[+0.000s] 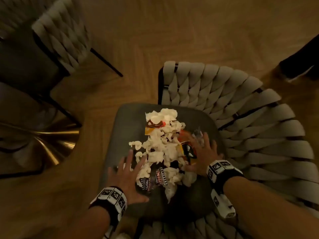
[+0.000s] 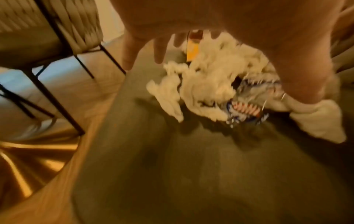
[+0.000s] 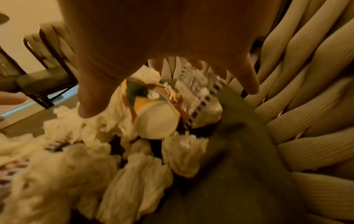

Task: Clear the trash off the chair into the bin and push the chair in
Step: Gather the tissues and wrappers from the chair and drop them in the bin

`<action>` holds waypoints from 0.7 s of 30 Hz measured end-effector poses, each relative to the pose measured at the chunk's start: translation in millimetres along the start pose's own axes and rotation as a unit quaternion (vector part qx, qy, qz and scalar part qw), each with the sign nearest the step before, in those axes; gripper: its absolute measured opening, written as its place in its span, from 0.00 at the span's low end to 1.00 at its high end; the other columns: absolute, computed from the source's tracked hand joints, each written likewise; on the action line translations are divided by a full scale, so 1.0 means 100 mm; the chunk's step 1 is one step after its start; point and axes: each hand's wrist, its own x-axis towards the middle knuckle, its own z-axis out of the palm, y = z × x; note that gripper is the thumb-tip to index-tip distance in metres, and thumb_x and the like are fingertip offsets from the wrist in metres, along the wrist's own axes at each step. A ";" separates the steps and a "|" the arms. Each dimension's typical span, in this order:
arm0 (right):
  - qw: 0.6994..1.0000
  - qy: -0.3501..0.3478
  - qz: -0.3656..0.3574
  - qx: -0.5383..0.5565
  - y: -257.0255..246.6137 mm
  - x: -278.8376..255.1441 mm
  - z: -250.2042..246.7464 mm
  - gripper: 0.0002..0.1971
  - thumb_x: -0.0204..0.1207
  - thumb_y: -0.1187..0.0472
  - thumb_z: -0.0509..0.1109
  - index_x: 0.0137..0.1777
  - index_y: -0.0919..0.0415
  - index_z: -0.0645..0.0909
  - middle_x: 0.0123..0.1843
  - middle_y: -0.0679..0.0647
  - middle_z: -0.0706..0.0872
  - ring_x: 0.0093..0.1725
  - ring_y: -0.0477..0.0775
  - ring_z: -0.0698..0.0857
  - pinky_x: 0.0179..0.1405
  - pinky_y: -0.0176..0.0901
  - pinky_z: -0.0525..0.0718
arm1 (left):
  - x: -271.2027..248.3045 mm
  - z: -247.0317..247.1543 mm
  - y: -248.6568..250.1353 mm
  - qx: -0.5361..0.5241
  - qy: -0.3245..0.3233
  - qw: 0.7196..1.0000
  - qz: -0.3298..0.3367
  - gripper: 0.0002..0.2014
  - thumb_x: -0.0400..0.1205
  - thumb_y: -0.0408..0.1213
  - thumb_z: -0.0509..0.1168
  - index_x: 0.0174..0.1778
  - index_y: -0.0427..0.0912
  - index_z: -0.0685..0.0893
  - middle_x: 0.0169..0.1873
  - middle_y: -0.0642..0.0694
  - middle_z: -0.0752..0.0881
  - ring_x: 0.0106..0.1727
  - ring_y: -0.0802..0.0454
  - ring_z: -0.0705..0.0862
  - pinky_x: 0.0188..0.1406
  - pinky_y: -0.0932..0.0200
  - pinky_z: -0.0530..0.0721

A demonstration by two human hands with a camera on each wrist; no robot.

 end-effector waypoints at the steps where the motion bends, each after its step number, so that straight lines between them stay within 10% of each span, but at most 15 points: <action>1: 1.000 -0.012 -0.015 -0.010 0.00 0.06 0.06 0.63 0.49 0.24 0.75 0.72 0.21 0.29 0.84 0.51 0.25 0.82 0.75 0.36 0.70 0.88 0.55 | 0.05 0.06 0.05 -0.028 -0.006 1.000 -0.008 0.67 0.51 0.75 0.70 0.68 0.72 0.21 0.77 0.48 0.20 0.82 0.36 0.38 0.75 0.22 0.53; 13: 0.998 0.023 -0.060 -0.001 0.08 0.34 0.28 0.50 0.58 0.34 0.75 0.75 0.31 0.48 0.77 0.56 0.51 0.69 0.73 0.65 0.63 0.65 0.81 | 0.81 0.18 0.71 -0.052 0.076 0.993 0.072 0.61 0.58 0.68 0.73 0.70 0.75 0.27 0.78 0.49 0.22 0.79 0.29 0.46 0.69 0.24 0.66; 21: 0.992 0.036 -0.053 0.106 0.10 0.33 0.21 0.46 0.55 0.41 0.77 0.73 0.42 0.58 0.69 0.52 0.67 0.62 0.65 0.77 0.60 0.60 0.82 | 1.07 0.13 0.62 -0.105 0.067 0.986 0.107 0.40 0.72 0.51 0.71 0.76 0.65 0.56 0.81 0.40 0.46 0.79 0.34 0.54 0.74 0.37 0.69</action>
